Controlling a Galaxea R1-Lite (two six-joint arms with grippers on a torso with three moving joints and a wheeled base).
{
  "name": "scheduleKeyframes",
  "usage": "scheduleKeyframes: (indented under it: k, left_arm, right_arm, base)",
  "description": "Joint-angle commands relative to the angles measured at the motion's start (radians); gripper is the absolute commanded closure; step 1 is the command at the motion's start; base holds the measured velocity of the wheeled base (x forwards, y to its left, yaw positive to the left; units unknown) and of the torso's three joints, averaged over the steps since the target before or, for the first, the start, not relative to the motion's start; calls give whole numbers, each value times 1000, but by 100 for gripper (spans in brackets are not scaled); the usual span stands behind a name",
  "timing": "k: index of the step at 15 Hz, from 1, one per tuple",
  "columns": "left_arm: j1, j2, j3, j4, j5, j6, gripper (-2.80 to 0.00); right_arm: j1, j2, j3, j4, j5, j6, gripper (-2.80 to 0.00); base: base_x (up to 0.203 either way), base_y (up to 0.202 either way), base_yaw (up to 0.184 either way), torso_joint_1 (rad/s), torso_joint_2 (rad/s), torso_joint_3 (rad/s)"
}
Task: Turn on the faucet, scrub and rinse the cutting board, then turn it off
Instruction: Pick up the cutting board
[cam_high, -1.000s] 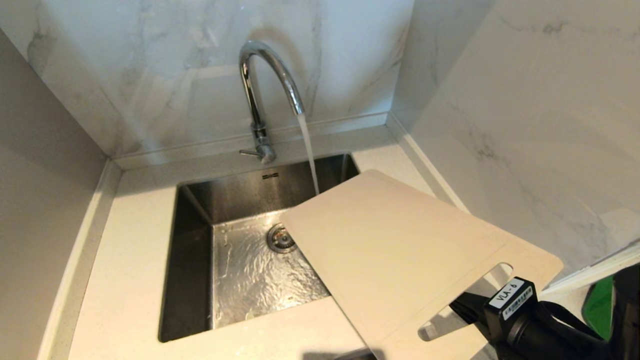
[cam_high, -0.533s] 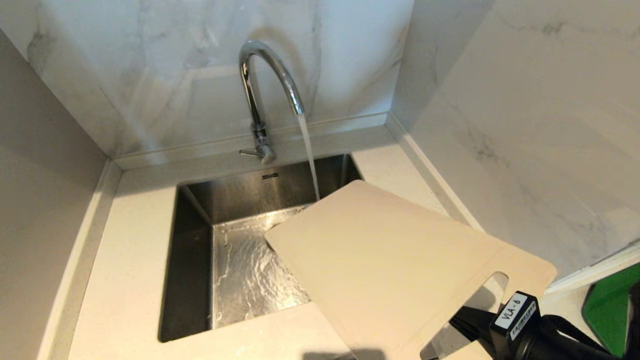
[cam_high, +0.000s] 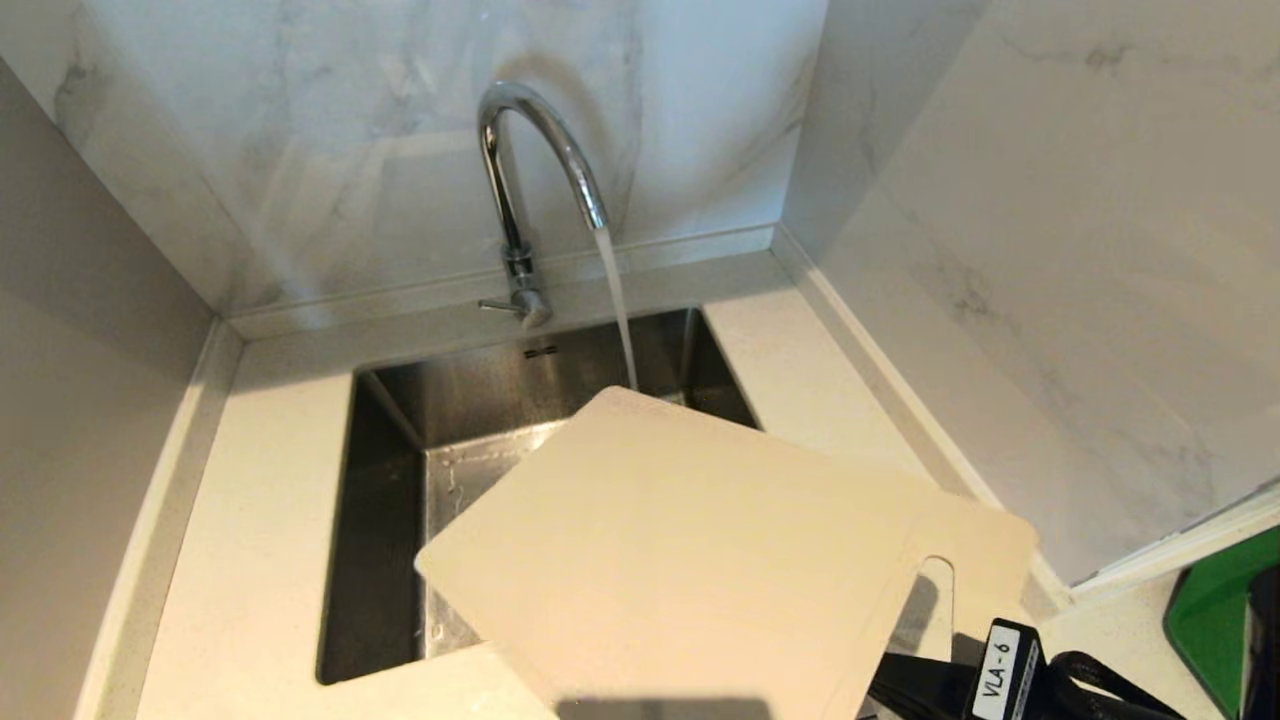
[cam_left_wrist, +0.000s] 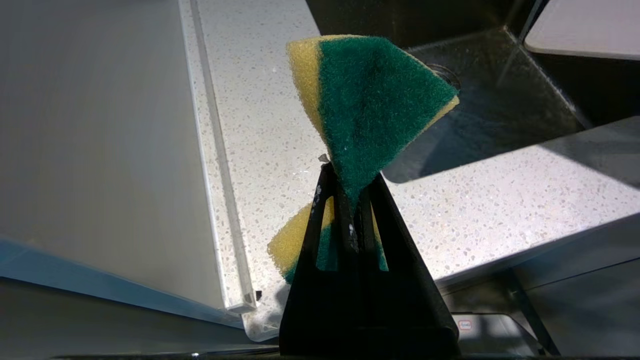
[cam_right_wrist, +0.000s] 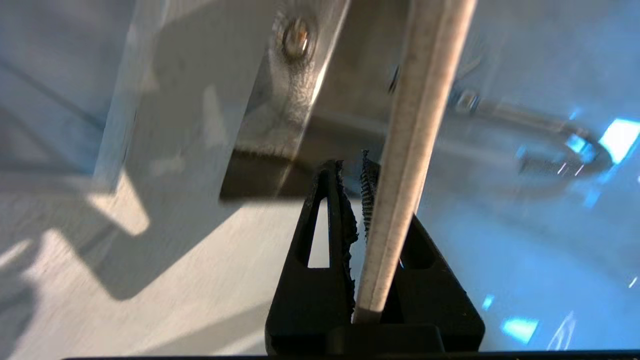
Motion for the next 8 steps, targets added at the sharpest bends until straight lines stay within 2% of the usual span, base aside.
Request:
scheduleKeyframes:
  k: [1,3,8]
  left_arm:
    - [0,-2,3,0,0,-1,0]
    - [0,-2,3,0,0,-1,0]
    - [0,-2,3,0,0,-1,0]
  right_arm:
    - [0,7,5,-1,18,-16,0]
    - [0,18,8,2,38,-32,0]
    - [-8,88,-15,4,64,-145,0]
  base:
    - [0,0,0,0,0,0]
    - [0,0,0,0,0,0]
    - [0,0,0,0,0,0]
